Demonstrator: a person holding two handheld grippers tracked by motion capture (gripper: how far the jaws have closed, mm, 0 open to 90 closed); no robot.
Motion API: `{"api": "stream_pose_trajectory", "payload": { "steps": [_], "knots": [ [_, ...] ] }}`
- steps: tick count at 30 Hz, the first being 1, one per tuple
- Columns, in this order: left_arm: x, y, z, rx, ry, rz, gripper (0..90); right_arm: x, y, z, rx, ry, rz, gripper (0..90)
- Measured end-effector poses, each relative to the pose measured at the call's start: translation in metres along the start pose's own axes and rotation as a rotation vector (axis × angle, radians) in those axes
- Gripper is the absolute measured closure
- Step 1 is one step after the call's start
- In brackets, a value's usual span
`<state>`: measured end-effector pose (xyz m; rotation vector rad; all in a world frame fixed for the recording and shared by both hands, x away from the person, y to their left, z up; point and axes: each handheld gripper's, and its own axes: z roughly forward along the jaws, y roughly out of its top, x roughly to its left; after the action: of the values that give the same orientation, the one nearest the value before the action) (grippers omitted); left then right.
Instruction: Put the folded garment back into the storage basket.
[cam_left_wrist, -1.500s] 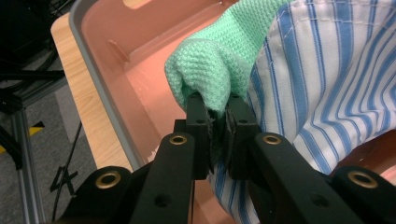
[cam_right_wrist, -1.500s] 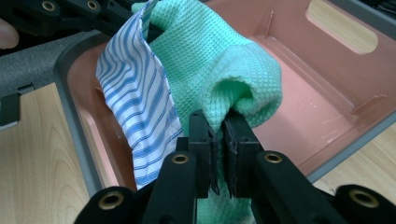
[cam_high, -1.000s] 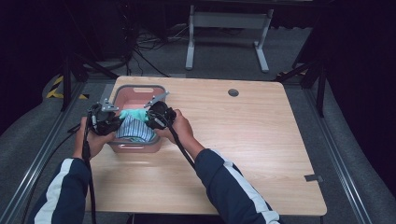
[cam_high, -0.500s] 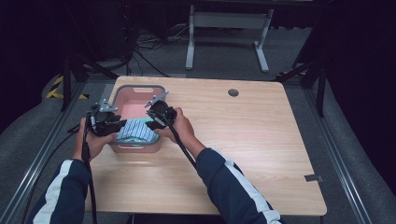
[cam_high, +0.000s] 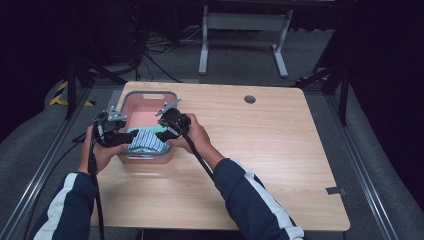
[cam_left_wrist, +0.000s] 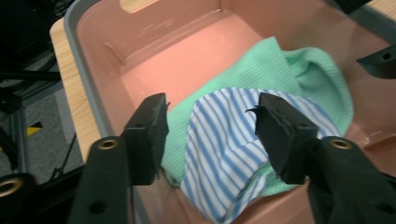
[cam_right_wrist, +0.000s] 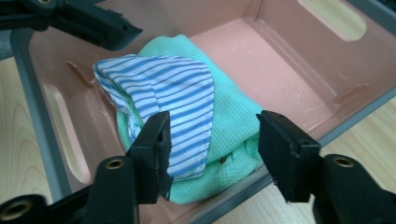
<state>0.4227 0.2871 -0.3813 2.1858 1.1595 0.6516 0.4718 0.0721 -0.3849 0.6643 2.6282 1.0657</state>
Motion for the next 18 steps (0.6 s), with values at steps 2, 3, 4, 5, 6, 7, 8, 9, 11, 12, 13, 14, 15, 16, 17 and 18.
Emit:
{"api": "stream_pose_trajectory", "payload": {
  "steps": [2, 3, 4, 5, 6, 7, 8, 9, 11, 12, 13, 14, 15, 16, 17, 18],
  "knots": [
    [-0.003, 0.002, -0.002, 0.006, -0.001, -0.004, 38.6, 0.0, -0.001, -0.004, -0.002, -0.005, -0.012, 43.7],
    [-0.005, 0.003, -0.004, -0.007, -0.008, 0.004, 36.2, 0.0, -0.001, -0.006, -0.002, -0.004, -0.013, 43.0],
    [-0.008, 0.004, -0.007, -0.022, -0.003, 0.007, 34.4, 0.0, -0.002, -0.007, -0.005, -0.009, -0.019, 41.7],
    [-0.011, 0.006, -0.01, -0.033, 0.005, 0.014, 33.4, -0.001, -0.003, -0.009, -0.002, -0.017, -0.019, 40.2],
    [-0.014, 0.007, -0.013, -0.051, -0.004, 0.014, 32.0, -0.001, -0.004, -0.011, 0.001, -0.023, -0.023, 39.5],
    [-0.015, 0.008, -0.014, -0.054, -0.001, 0.022, 29.6, -0.002, -0.005, -0.014, 0.001, -0.032, -0.033, 38.5],
    [-0.018, 0.009, -0.016, -0.054, 0.001, 0.025, 28.0, -0.003, -0.006, -0.016, 0.002, -0.04, -0.039, 37.8],
    [-0.02, 0.01, -0.017, -0.056, 0.001, 0.031, 26.7, -0.004, -0.007, -0.019, 0.005, -0.041, -0.043, 37.1],
    [-0.025, 0.012, -0.02, -0.06, 0.002, 0.039, 26.2, -0.006, -0.008, -0.023, 0.012, -0.045, -0.053, 34.9],
    [-0.027, 0.013, -0.021, -0.068, 0.003, 0.044, 25.5, -0.007, -0.009, -0.026, 0.013, -0.055, -0.055, 34.8],
    [-0.029, 0.014, -0.022, -0.07, -0.005, 0.043, 24.9, -0.007, -0.009, -0.029, 0.011, -0.058, -0.057, 34.6],
    [-0.031, 0.014, -0.023, -0.078, -0.015, 0.043, 24.8, -0.008, -0.01, -0.031, 0.009, -0.056, -0.058, 34.1],
    [-0.034, 0.015, -0.024, -0.074, -0.015, 0.048, 24.0, -0.009, -0.011, -0.033, 0.008, -0.059, -0.059, 33.5],
    [-0.037, 0.016, -0.024, -0.071, -0.014, 0.061, 22.8, -0.01, -0.012, -0.035, 0.011, -0.059, -0.066, 33.1],
    [-0.04, 0.017, -0.025, -0.067, -0.013, 0.071, 22.2, -0.011, -0.014, -0.037, 0.013, -0.066, -0.071, 32.6],
    [-0.042, 0.017, -0.024, -0.073, -0.012, 0.074, 21.8, -0.011, -0.015, -0.039, 0.012, -0.066, -0.073, 32.6]
  ]
}}
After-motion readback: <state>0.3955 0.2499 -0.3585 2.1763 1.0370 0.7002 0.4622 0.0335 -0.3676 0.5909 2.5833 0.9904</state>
